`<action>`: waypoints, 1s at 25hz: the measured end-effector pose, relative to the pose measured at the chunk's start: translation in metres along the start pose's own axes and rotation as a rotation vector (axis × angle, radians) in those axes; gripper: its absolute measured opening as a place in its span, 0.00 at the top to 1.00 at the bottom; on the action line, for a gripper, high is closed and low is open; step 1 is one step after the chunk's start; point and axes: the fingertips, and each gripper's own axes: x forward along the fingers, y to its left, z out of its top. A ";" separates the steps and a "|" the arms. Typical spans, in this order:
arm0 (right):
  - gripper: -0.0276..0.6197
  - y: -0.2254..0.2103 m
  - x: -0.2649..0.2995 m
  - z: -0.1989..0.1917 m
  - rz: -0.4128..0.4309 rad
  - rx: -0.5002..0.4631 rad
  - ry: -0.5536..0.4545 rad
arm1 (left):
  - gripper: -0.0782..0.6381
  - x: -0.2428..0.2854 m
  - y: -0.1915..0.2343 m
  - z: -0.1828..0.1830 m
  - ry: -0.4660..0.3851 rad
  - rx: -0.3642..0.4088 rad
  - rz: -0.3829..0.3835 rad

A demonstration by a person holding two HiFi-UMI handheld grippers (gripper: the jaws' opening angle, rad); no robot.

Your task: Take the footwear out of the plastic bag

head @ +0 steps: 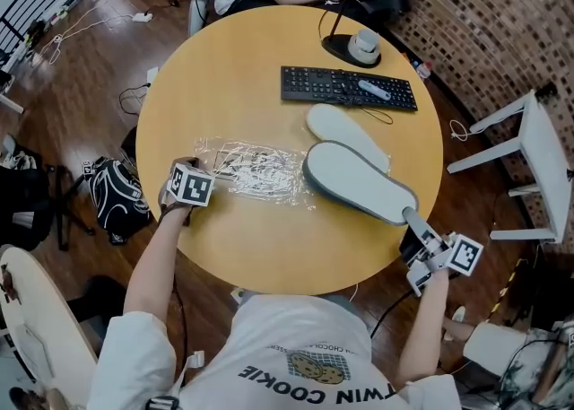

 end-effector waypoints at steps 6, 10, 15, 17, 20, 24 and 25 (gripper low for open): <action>0.86 0.029 0.022 0.001 0.103 0.010 -0.013 | 0.88 0.000 0.000 -0.001 -0.013 0.000 -0.019; 0.86 0.040 0.059 -0.013 0.136 -0.003 0.033 | 0.88 0.000 0.001 -0.002 -0.024 0.011 -0.034; 0.86 0.049 0.113 -0.039 0.162 0.012 0.113 | 0.88 0.000 0.000 -0.002 -0.039 0.009 -0.059; 0.86 0.051 0.134 -0.052 0.174 0.030 0.140 | 0.88 -0.001 0.001 -0.002 -0.048 0.000 -0.067; 0.86 0.053 0.159 -0.071 0.185 0.059 0.173 | 0.88 -0.002 0.002 -0.003 -0.068 -0.007 -0.078; 0.86 0.053 0.186 -0.087 0.212 0.098 0.203 | 0.88 -0.001 0.003 -0.003 -0.086 -0.020 -0.113; 0.86 0.052 0.192 -0.090 0.220 0.110 0.210 | 0.88 -0.001 0.003 -0.003 -0.089 -0.020 -0.121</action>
